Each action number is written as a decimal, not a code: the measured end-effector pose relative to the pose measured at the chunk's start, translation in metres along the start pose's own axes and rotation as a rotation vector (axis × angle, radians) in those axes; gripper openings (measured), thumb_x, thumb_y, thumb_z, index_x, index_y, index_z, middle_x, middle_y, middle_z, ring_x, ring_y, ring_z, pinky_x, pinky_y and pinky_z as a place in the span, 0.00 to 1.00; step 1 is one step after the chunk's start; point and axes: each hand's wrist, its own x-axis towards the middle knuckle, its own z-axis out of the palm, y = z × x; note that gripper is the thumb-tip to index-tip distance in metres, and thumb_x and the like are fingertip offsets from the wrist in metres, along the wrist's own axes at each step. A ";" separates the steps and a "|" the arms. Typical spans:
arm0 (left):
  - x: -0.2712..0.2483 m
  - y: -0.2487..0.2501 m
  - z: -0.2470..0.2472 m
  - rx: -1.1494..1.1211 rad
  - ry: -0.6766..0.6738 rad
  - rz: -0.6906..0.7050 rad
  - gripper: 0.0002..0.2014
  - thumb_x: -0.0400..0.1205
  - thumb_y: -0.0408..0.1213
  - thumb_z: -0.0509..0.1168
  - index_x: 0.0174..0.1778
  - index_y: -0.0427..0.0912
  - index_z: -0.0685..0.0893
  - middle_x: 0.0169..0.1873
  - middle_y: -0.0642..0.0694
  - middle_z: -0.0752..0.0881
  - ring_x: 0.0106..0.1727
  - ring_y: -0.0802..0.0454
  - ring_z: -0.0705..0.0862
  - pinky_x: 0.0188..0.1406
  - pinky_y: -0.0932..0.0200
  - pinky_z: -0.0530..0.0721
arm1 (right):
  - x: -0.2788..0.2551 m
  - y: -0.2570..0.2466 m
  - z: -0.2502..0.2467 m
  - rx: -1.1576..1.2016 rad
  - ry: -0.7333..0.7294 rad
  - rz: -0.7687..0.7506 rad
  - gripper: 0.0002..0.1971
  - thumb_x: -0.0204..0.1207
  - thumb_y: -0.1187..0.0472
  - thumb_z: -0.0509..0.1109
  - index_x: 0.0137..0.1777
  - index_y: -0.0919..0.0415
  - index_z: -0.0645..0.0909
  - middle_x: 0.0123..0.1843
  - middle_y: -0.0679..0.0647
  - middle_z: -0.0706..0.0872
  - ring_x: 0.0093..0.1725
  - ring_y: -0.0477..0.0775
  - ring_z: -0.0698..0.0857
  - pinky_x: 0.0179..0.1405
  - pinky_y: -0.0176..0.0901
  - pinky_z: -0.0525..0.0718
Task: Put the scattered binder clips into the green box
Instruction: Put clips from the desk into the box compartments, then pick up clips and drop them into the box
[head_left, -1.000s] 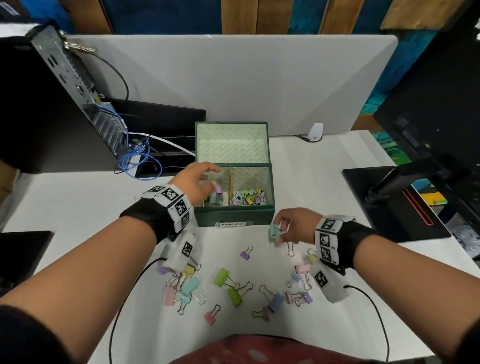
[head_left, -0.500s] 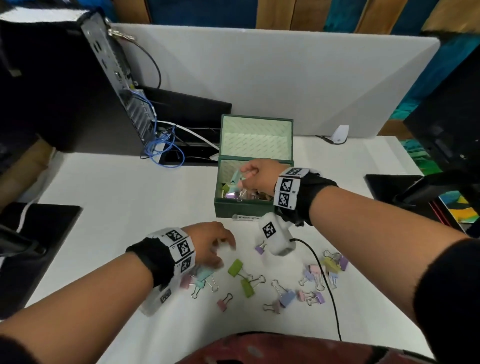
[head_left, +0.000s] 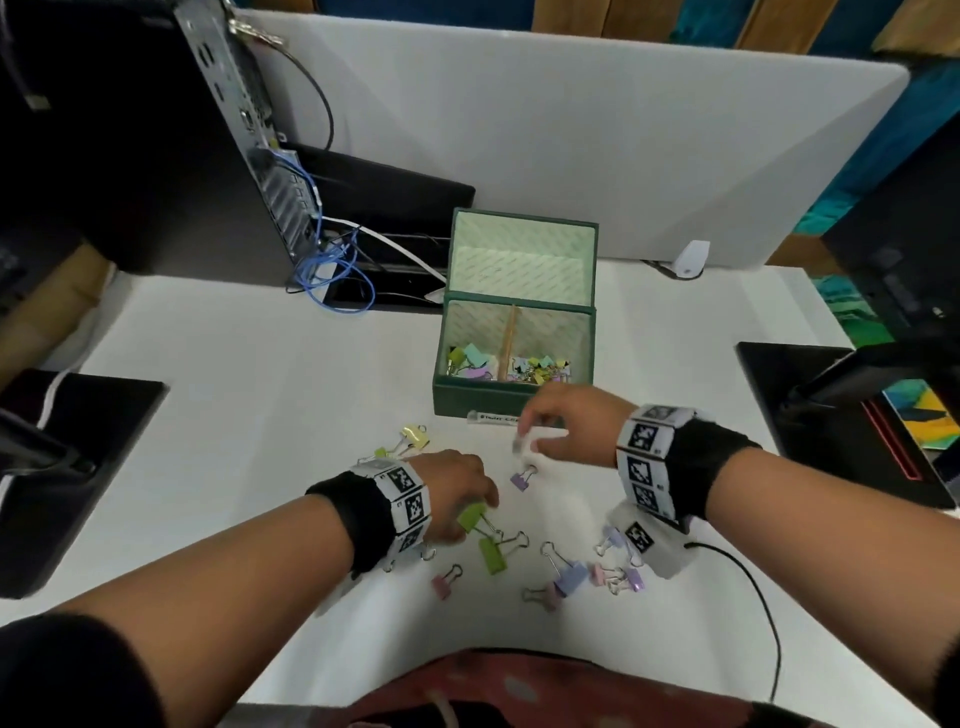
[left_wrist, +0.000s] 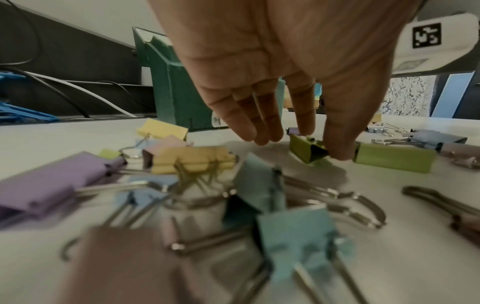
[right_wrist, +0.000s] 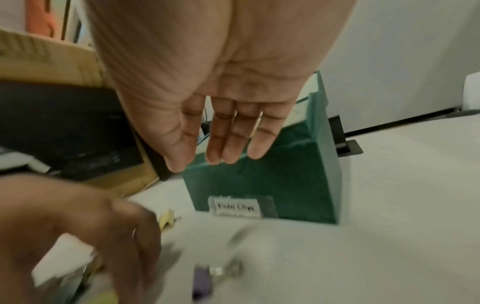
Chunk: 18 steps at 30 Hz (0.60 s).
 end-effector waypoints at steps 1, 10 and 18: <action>0.002 0.000 0.001 -0.001 0.006 -0.003 0.25 0.74 0.43 0.69 0.68 0.55 0.75 0.64 0.46 0.77 0.65 0.45 0.76 0.62 0.49 0.79 | -0.006 0.001 0.005 -0.028 -0.050 -0.019 0.09 0.73 0.58 0.70 0.53 0.52 0.84 0.52 0.48 0.82 0.49 0.46 0.78 0.53 0.40 0.79; -0.004 -0.018 -0.012 -0.211 0.187 -0.142 0.22 0.72 0.42 0.70 0.62 0.52 0.78 0.59 0.50 0.81 0.60 0.51 0.79 0.59 0.58 0.78 | -0.018 -0.013 0.056 -0.191 -0.352 -0.134 0.23 0.72 0.54 0.72 0.68 0.46 0.76 0.66 0.55 0.76 0.67 0.58 0.76 0.65 0.52 0.77; -0.035 -0.042 -0.038 -0.500 0.452 -0.294 0.20 0.74 0.40 0.72 0.62 0.52 0.80 0.54 0.51 0.80 0.53 0.53 0.81 0.50 0.63 0.76 | 0.005 -0.023 0.075 -0.410 -0.336 -0.268 0.27 0.69 0.52 0.73 0.69 0.43 0.73 0.65 0.55 0.74 0.63 0.60 0.76 0.57 0.55 0.81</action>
